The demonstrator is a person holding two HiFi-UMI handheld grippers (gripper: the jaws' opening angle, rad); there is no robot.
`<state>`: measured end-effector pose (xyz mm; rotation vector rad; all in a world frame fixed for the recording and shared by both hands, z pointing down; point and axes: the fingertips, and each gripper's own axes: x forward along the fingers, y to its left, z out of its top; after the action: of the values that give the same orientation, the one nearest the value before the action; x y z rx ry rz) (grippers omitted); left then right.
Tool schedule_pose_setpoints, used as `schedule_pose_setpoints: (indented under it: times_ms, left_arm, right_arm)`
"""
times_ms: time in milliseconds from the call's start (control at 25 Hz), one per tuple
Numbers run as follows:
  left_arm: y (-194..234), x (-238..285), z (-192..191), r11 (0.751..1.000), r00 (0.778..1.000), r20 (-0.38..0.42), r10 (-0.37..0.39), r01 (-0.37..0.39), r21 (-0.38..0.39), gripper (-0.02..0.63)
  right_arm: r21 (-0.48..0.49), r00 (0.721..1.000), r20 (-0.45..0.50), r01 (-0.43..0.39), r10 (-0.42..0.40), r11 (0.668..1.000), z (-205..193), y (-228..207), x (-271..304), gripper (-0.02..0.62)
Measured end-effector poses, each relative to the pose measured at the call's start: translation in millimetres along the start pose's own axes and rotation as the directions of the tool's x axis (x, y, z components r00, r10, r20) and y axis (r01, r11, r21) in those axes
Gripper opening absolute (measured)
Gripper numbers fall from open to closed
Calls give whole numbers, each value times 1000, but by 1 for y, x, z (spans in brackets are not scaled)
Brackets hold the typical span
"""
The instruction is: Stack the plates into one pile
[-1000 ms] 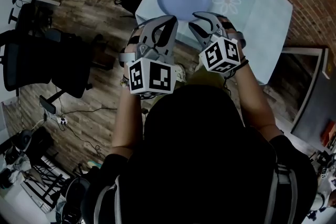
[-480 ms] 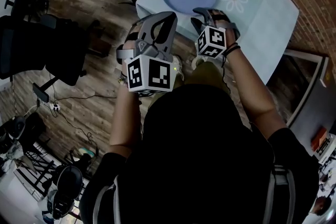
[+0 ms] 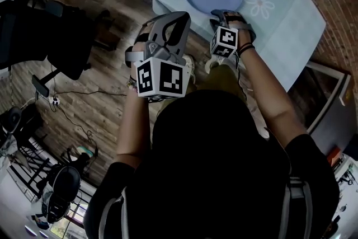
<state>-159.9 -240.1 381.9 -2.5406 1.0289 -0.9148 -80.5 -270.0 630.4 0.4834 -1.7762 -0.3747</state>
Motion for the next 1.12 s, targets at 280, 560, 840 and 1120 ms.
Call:
schedule_pose_setpoints:
  times_ms: [280, 560, 840, 1120]
  left_arm:
    - [4, 4, -21, 1000, 999, -44, 0, -1, -15, 23]
    - [6, 0, -27, 1000, 998, -58, 7, -8, -23, 23]
    - [13, -1, -30, 999, 999, -46, 6, -7, -33, 23]
    - [16, -4, -32, 999, 1000, -26, 8, -9, -42, 23]
  right_arm:
    - [-11, 999, -16, -36, 36, 999, -4, 4, 23, 138]
    - [-8, 999, -21, -49, 49, 999, -5, 3, 30, 137]
    - [-18, 999, -30, -43, 42, 999, 1, -3, 27, 69]
    - [-29, 999, 19, 36, -36, 999, 10, -16, 3, 61]
